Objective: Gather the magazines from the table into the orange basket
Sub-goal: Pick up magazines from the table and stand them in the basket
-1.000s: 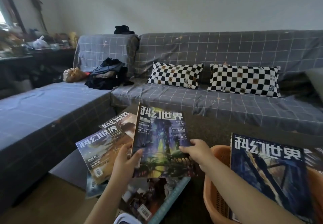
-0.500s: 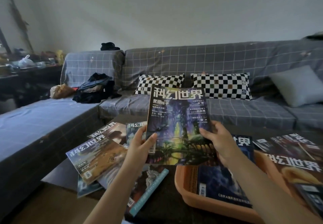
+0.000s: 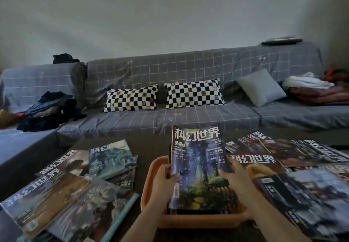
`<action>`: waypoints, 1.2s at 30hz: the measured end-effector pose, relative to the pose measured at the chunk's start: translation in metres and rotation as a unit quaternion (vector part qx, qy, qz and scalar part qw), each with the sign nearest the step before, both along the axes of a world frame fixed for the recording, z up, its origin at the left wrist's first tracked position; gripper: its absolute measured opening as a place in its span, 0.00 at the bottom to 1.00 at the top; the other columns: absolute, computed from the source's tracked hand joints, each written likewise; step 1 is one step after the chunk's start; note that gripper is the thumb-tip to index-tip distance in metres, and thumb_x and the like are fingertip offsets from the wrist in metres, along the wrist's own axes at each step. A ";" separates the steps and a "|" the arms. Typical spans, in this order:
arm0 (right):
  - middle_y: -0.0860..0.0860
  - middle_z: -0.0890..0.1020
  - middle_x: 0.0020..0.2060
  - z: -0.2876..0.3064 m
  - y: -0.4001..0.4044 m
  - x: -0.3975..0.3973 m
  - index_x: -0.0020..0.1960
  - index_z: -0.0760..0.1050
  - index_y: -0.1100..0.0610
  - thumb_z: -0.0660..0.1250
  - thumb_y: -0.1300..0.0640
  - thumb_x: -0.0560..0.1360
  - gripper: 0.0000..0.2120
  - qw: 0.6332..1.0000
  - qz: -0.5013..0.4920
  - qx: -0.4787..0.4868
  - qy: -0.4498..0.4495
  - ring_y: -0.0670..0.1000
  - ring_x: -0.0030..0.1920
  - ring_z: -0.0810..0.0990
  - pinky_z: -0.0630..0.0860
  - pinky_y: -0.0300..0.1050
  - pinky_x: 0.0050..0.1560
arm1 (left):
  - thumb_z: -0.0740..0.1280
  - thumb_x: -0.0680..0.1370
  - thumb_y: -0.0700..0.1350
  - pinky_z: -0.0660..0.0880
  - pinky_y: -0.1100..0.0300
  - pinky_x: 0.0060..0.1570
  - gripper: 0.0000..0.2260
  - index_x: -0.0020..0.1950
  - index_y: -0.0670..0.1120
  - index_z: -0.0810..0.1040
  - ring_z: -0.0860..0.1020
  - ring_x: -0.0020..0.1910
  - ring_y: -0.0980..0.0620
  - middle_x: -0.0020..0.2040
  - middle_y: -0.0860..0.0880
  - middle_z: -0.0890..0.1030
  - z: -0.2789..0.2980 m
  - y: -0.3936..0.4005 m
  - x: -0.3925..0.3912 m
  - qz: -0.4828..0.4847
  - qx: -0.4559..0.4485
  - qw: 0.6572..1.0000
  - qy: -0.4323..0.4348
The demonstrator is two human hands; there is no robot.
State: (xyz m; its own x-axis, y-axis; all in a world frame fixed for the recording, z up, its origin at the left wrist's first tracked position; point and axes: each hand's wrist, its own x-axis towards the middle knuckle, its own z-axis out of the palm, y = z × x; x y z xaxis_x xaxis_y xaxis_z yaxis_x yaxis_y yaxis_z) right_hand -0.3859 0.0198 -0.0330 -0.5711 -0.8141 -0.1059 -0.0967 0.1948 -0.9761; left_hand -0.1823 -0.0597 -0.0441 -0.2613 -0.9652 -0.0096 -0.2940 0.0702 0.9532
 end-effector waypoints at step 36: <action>0.50 0.79 0.31 -0.022 -0.004 0.011 0.45 0.74 0.55 0.62 0.58 0.76 0.03 0.969 0.007 0.115 0.218 0.47 0.26 0.73 0.63 0.38 0.25 | 0.65 0.78 0.46 0.66 0.68 0.26 0.14 0.33 0.55 0.73 0.77 0.29 0.60 0.29 0.55 0.80 -0.008 0.000 -0.004 0.094 -0.026 0.979 -0.182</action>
